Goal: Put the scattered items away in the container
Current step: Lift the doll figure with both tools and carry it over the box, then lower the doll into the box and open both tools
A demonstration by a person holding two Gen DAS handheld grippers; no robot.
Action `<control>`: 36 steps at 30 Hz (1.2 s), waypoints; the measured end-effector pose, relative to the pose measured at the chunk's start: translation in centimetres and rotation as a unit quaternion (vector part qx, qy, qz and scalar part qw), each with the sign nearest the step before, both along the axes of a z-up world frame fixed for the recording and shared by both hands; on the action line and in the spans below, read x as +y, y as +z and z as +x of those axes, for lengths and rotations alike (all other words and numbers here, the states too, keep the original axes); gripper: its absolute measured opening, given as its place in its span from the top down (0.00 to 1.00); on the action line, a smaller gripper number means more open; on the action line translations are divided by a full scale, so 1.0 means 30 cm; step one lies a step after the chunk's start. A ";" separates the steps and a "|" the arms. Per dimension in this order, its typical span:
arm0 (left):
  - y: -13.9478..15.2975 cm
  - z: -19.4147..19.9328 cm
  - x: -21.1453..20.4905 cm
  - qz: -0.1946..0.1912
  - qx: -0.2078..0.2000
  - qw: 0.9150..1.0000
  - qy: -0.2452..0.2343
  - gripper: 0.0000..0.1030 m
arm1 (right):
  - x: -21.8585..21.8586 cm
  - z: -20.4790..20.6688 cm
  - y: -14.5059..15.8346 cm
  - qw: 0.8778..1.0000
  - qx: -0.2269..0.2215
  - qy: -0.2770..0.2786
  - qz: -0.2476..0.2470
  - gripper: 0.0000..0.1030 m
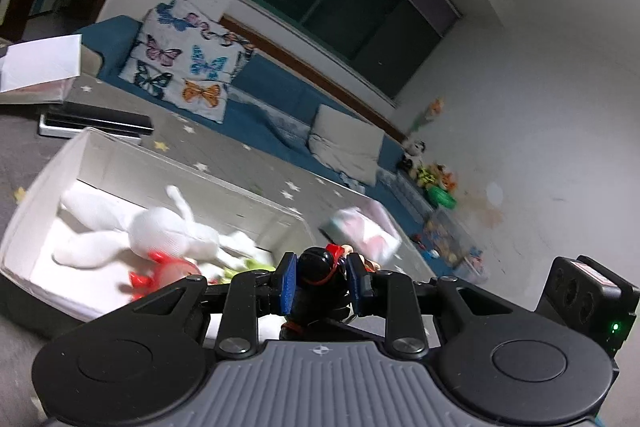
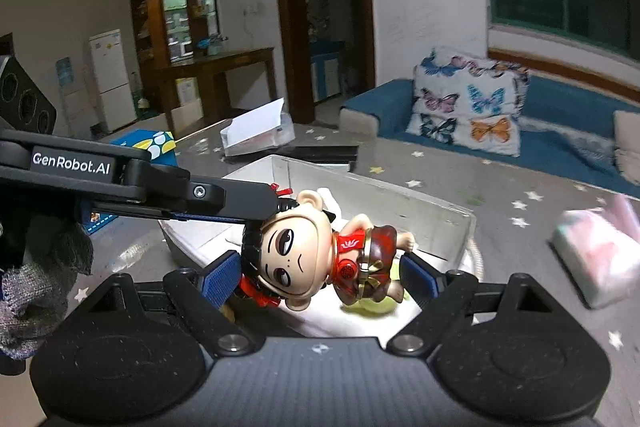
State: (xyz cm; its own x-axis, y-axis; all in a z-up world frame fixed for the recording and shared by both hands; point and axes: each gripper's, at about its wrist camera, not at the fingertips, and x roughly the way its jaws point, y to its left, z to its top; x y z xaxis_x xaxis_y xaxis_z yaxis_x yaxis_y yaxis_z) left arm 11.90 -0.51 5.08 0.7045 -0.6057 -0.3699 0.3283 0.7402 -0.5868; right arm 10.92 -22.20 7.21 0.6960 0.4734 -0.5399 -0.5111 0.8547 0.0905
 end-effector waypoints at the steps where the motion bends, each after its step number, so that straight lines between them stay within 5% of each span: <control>1: -0.009 0.016 0.008 0.000 0.005 1.000 0.005 0.73 | 0.007 0.032 -0.006 1.000 0.010 0.006 0.002 0.15; 14: -0.118 0.136 0.049 0.018 0.057 0.998 0.017 0.72 | 0.037 0.222 -0.124 0.994 0.095 0.049 0.007 0.15; 36: -0.164 0.162 -0.002 0.077 0.074 0.994 0.008 0.69 | 0.103 0.276 -0.177 0.988 0.128 0.049 -0.075 0.15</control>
